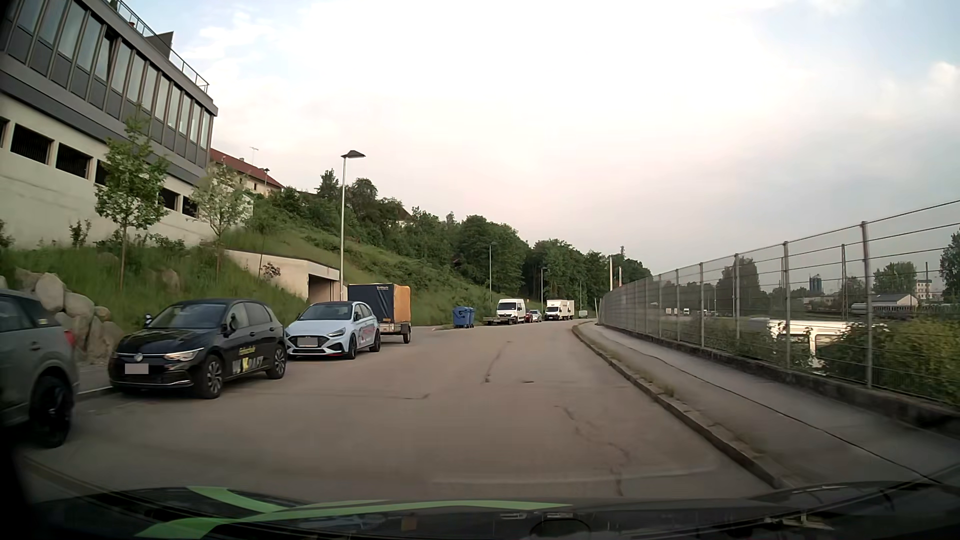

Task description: Follow the waypoints while adhering to traffic rules and regulations

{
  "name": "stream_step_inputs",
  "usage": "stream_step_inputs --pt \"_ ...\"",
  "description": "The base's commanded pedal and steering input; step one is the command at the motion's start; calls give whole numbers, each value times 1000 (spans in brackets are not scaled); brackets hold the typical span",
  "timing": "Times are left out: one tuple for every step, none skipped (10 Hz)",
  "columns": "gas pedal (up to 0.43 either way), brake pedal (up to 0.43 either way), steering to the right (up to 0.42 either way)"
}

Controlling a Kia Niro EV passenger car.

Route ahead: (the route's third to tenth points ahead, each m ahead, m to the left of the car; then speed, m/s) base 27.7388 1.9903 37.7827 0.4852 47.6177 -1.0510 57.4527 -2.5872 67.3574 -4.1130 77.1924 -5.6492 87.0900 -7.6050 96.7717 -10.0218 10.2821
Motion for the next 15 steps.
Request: stream_step_inputs --pt "79 0 7" --pt "79 0 7" --pt "79 0 5" --pt "79 0 4" --pt "79 0 4" --pt "79 0 4" --pt "79 0 4" --pt "79 0 4" --pt "79 0 5" --pt "79 0 5" --pt "79 0 6" --pt "79 0 7" --pt "79 0 7" --pt "79 0 9" --pt "79 0 10"
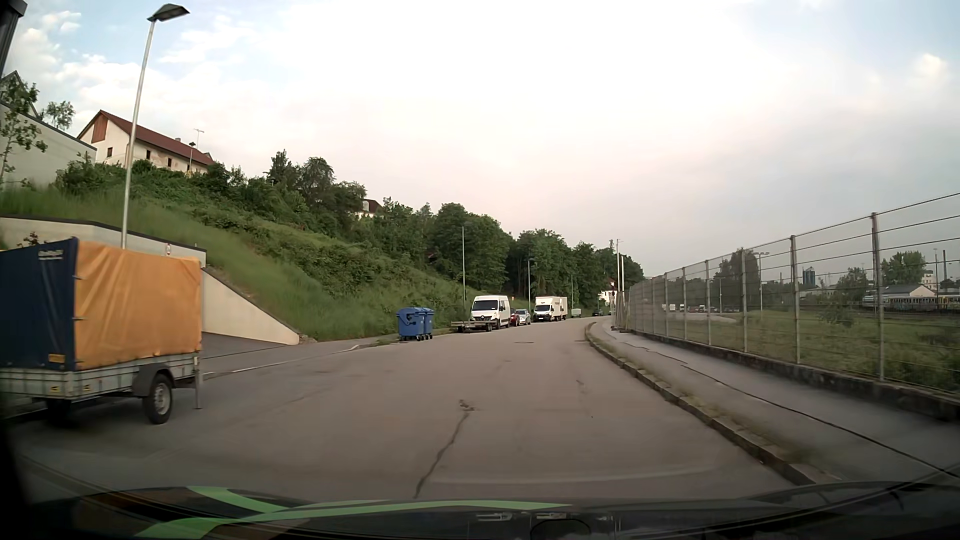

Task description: Follow the waypoints while adhering to traffic rules and regulations

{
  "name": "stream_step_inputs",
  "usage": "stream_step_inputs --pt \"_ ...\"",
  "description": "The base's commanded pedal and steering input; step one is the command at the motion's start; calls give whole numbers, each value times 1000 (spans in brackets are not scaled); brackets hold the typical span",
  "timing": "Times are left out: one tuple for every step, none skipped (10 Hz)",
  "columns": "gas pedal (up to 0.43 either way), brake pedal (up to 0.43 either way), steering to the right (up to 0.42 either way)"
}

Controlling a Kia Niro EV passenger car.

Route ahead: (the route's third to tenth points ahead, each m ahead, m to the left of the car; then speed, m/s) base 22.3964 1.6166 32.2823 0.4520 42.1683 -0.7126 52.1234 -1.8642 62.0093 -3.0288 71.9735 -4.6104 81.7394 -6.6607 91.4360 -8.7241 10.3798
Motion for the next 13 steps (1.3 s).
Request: stream_step_inputs --pt "79 0 10" --pt "79 0 10" --pt "79 0 11" --pt "79 0 13" --pt "79 0 14" --pt "79 0 14" --pt "79 0 15" --pt "79 0 15" --pt "79 0 15" --pt "67 0 15" --pt "59 0 15" --pt "0 0 15" --pt "0 0 14"
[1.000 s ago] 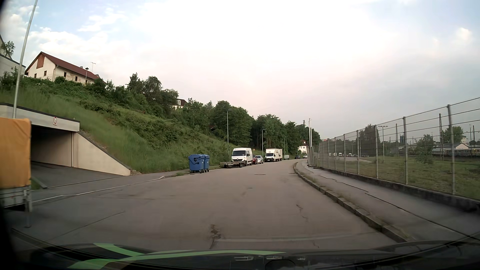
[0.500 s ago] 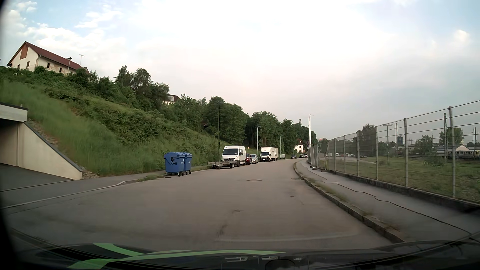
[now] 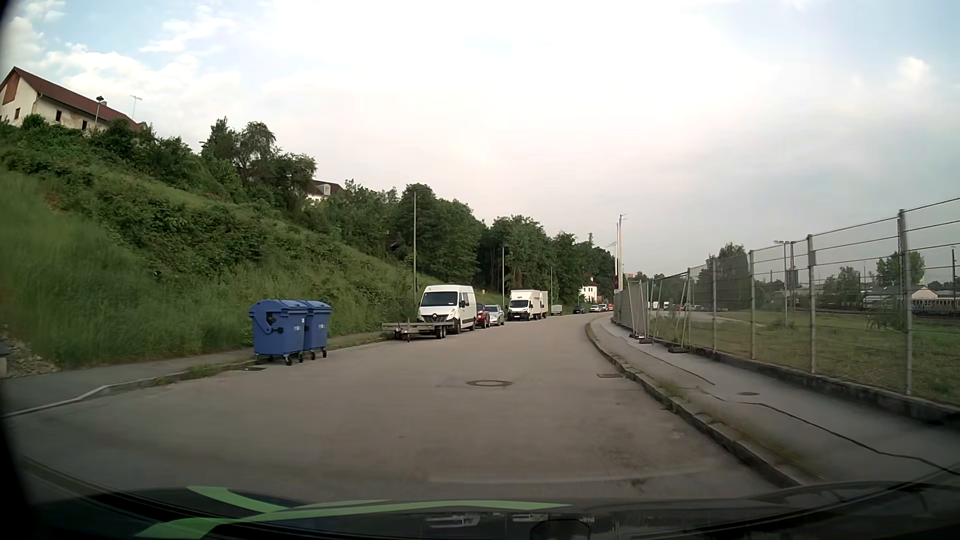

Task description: Follow the waypoints while adhering to traffic rules and regulations

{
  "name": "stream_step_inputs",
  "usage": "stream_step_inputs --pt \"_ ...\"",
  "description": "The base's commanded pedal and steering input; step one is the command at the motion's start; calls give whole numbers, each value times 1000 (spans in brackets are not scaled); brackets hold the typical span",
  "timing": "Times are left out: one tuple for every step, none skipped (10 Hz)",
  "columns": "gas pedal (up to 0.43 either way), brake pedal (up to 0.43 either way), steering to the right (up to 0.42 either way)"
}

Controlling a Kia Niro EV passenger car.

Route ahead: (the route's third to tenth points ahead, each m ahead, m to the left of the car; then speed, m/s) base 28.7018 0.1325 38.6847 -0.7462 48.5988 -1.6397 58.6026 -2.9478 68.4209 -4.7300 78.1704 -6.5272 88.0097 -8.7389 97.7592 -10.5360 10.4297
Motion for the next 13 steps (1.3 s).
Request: stream_step_inputs --pt "0 0 14" --pt "0 0 14" --pt "8 0 14" --pt "8 0 13" --pt "20 0 14" --pt "28 0 14" --pt "28 0 14" --pt "39 0 14" --pt "59 0 14" --pt "98 0 14" --pt "98 0 14" --pt "98 0 14" --pt "98 0 15"
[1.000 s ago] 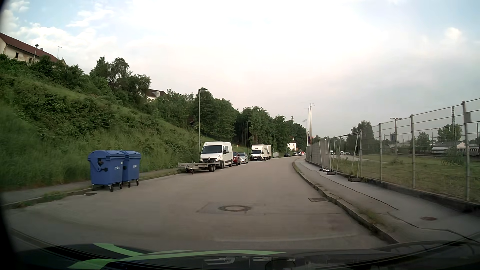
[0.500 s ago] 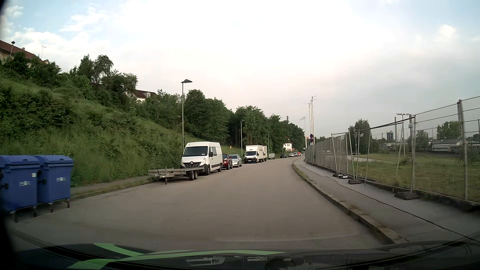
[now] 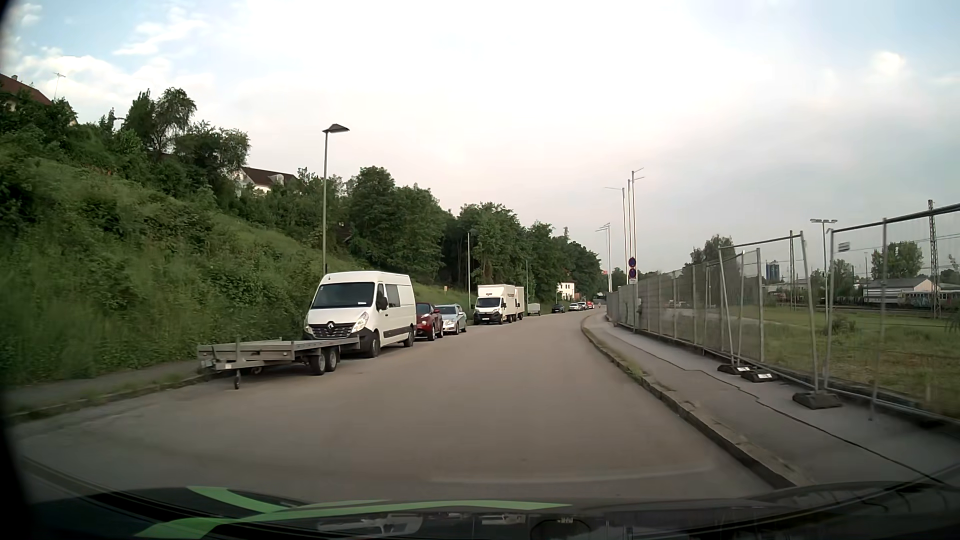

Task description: Follow the waypoints while adhering to traffic rules and regulations

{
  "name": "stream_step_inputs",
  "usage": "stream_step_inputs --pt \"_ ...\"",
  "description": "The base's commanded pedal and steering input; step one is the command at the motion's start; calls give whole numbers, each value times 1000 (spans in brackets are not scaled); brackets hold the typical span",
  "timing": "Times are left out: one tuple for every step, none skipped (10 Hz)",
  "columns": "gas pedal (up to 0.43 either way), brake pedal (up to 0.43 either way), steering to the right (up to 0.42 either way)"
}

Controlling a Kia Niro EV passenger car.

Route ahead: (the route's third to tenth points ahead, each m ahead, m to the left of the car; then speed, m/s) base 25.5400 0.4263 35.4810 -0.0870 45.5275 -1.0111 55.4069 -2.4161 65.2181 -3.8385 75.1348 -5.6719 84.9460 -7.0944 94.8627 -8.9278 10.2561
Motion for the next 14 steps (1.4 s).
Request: stream_step_inputs --pt "98 0 15" --pt "98 0 13" --pt "87 0 12" --pt "87 0 12" --pt "87 0 12" --pt "87 0 12" --pt "87 0 12" --pt "87 0 12" --pt "79 0 12" --pt "67 0 12" --pt "67 0 12" --pt "67 0 12" --pt "47 0 12" --pt "39 0 12"
